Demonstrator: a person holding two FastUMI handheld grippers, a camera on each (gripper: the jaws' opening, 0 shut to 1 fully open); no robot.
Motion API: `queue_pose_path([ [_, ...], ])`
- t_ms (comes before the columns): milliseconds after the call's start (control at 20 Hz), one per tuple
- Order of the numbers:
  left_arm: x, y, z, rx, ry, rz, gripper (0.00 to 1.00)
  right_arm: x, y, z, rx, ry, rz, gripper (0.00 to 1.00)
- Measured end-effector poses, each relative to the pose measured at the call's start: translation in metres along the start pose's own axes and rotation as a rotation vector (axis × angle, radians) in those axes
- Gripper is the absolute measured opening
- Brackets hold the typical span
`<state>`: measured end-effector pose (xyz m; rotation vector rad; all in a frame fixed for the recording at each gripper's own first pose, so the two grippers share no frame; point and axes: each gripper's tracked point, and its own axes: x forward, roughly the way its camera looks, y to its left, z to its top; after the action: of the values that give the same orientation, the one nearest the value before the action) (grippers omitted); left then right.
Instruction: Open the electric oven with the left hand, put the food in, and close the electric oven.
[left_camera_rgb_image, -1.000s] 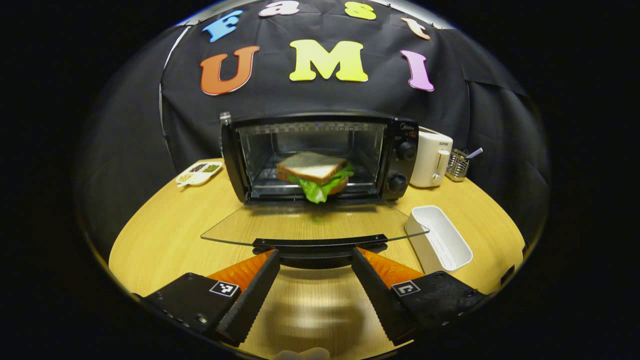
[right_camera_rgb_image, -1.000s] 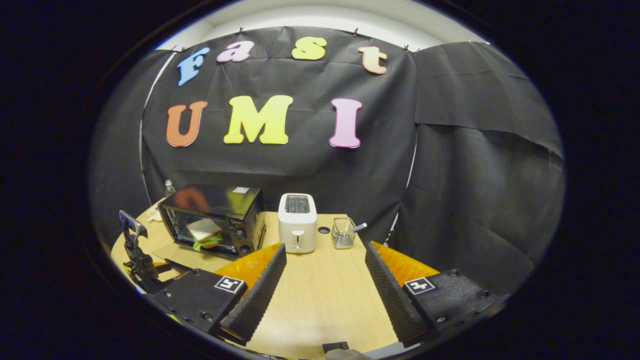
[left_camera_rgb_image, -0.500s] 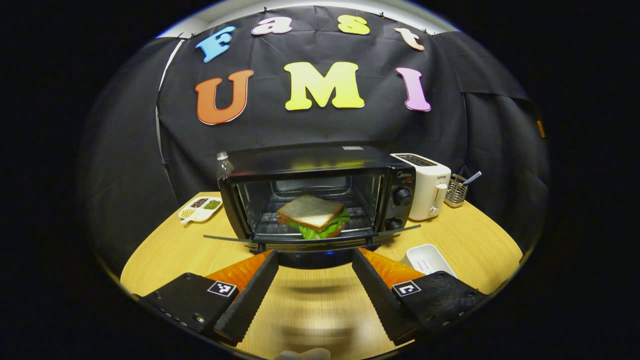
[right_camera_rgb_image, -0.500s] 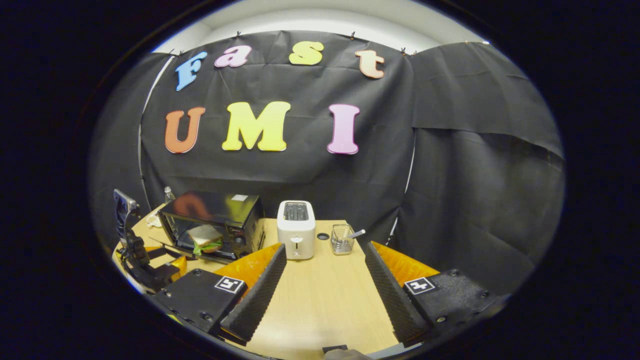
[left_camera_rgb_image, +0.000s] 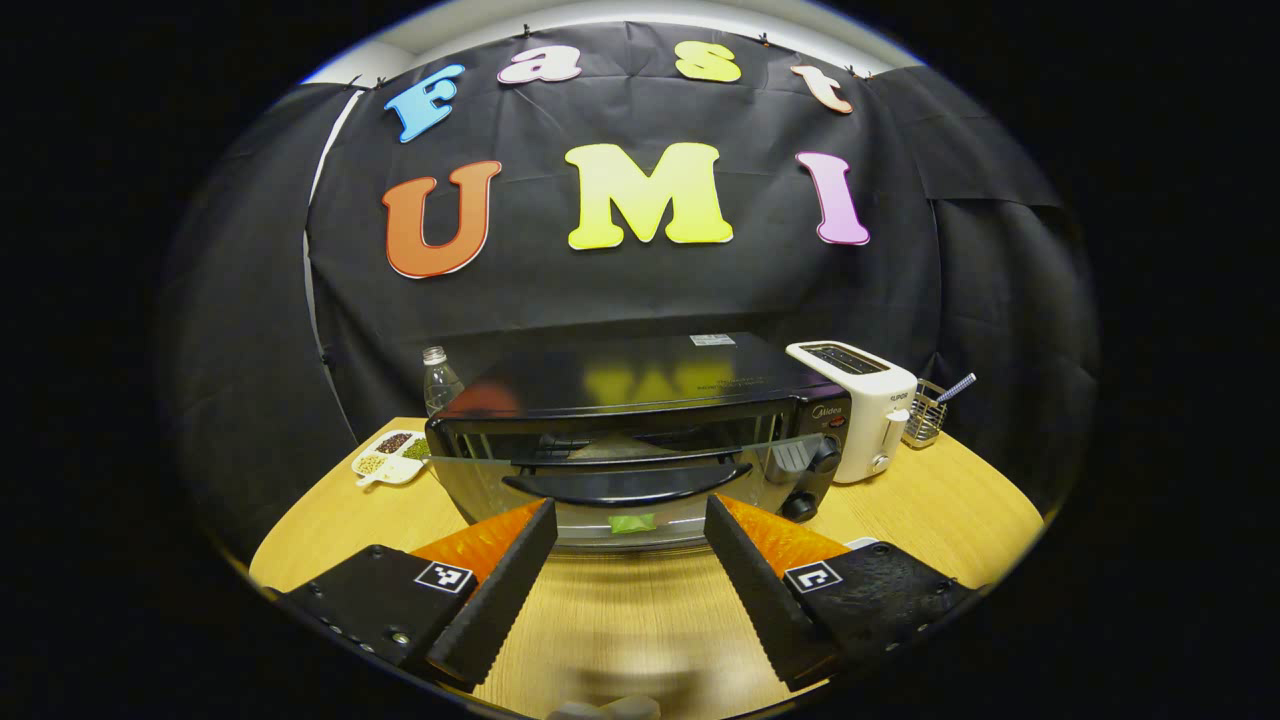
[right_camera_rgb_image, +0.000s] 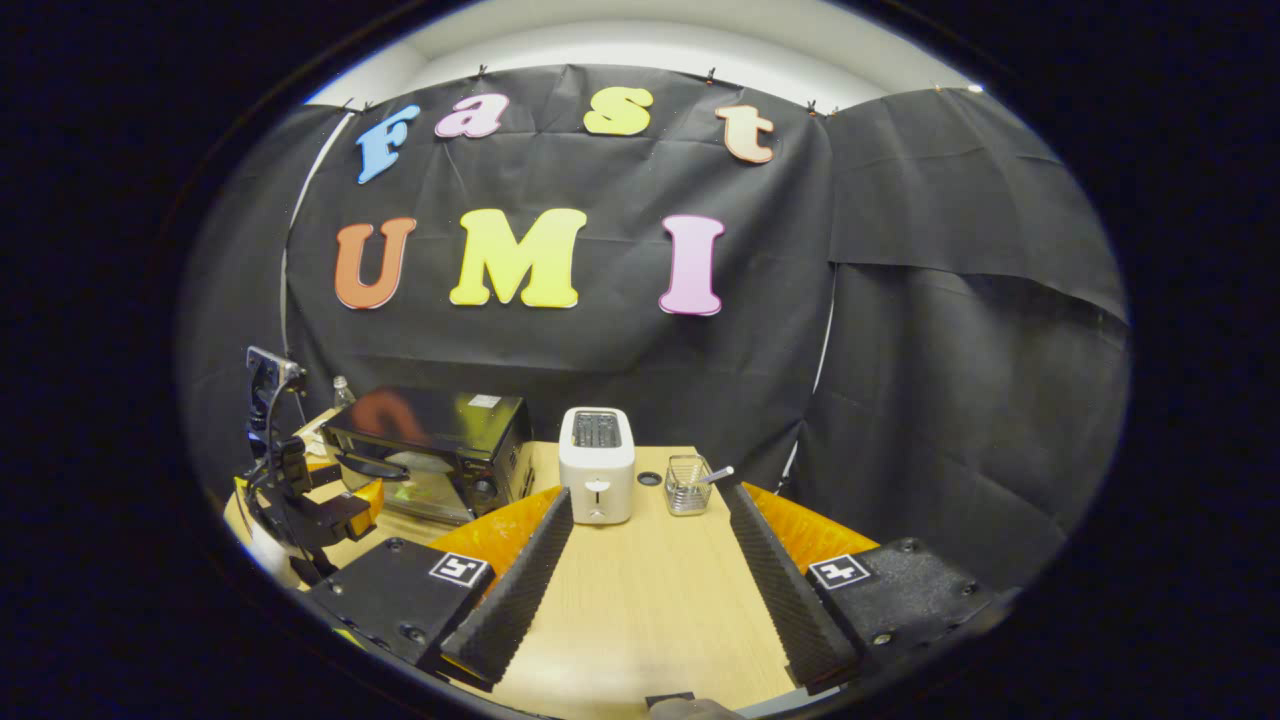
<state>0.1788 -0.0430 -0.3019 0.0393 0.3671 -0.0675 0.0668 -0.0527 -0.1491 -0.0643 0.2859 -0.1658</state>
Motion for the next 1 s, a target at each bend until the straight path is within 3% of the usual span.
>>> queue_pose_path([
  [450, -0.022, 0.007, 0.018, -0.023, -0.024, 0.011, 0.98, -0.014, 0.008, 0.011, 0.014, -0.028, 0.027, 0.96],
  [500, -0.030, 0.009, 0.022, -0.027, -0.028, 0.016, 0.97, -0.017, 0.011, 0.013, 0.015, -0.034, 0.036, 1.00],
  [650, -0.055, 0.012, 0.040, -0.040, -0.069, 0.024, 0.97, -0.026, 0.016, 0.022, 0.019, -0.062, 0.052, 1.00],
  [700, -0.067, 0.014, 0.043, -0.042, -0.074, 0.031, 0.97, -0.028, 0.017, 0.025, 0.024, -0.069, 0.056, 0.96],
  [950, -0.126, 0.030, 0.088, -0.044, -0.169, 0.043, 0.97, -0.047, 0.028, 0.035, 0.041, -0.097, 0.088, 0.96],
  [1000, -0.139, 0.033, 0.098, -0.045, -0.190, 0.045, 0.97, -0.051, 0.030, 0.037, 0.039, -0.104, 0.091, 1.00],
])
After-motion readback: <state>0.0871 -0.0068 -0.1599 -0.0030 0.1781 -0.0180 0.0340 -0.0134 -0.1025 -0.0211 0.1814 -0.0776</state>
